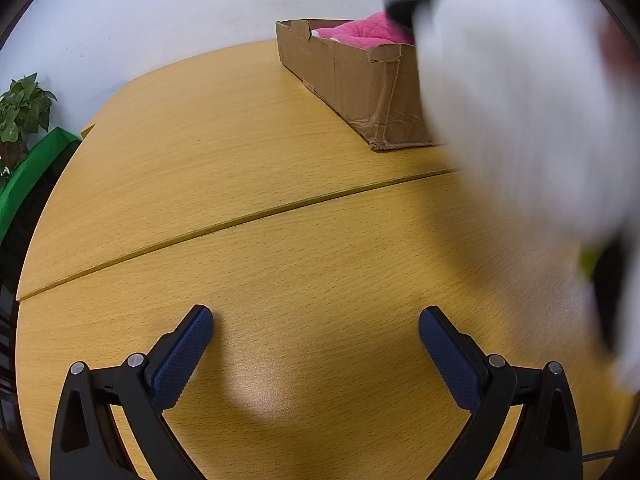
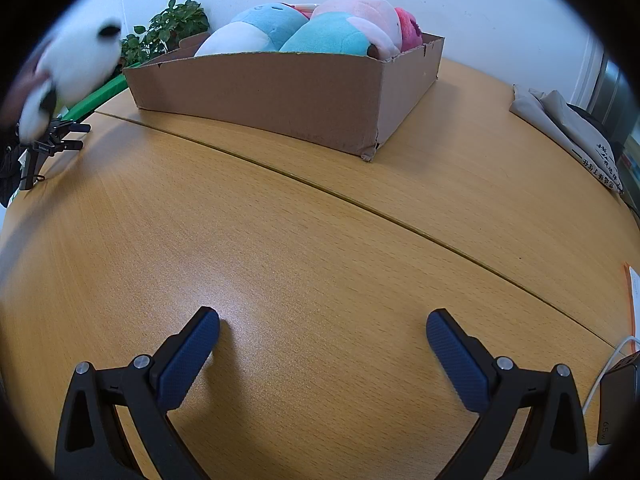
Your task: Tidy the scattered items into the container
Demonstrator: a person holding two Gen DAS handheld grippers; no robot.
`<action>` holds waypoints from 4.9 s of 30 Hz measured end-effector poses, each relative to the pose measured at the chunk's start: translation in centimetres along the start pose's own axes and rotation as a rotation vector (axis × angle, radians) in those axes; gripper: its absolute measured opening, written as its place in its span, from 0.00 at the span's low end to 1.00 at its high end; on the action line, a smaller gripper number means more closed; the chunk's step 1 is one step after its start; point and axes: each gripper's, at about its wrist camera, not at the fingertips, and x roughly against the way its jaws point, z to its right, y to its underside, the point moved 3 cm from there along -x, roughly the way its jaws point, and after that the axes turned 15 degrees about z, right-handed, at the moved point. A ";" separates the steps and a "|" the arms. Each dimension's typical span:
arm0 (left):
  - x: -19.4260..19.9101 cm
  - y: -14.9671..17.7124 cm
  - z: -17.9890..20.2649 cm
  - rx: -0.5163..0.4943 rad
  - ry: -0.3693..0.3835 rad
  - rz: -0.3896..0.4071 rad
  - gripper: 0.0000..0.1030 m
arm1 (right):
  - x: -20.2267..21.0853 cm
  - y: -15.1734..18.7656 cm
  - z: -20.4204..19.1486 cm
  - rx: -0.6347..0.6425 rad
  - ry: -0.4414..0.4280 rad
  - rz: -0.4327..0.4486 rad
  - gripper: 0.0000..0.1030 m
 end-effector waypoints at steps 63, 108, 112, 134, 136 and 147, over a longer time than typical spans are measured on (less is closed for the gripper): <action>0.1 0.2 0.1 0.000 -0.001 -0.001 1.00 | -0.2 0.0 0.0 -0.001 -0.001 -0.001 1.00; 1.0 1.3 1.2 0.001 -0.001 -0.001 1.00 | 0.1 0.2 -0.3 0.001 -0.001 0.000 1.00; 1.3 1.5 1.4 0.001 -0.001 -0.001 1.00 | 0.2 0.3 -0.2 0.001 -0.002 0.000 1.00; 2.4 2.6 3.1 0.002 -0.001 -0.002 1.00 | 0.3 0.4 -0.3 0.001 -0.002 0.000 1.00; 2.5 2.7 3.1 0.002 -0.001 -0.002 1.00 | 0.3 0.4 -0.3 0.001 -0.002 0.000 1.00; 3.6 3.6 4.1 0.002 -0.001 -0.002 1.00 | 0.3 0.4 -0.3 0.001 -0.003 0.000 1.00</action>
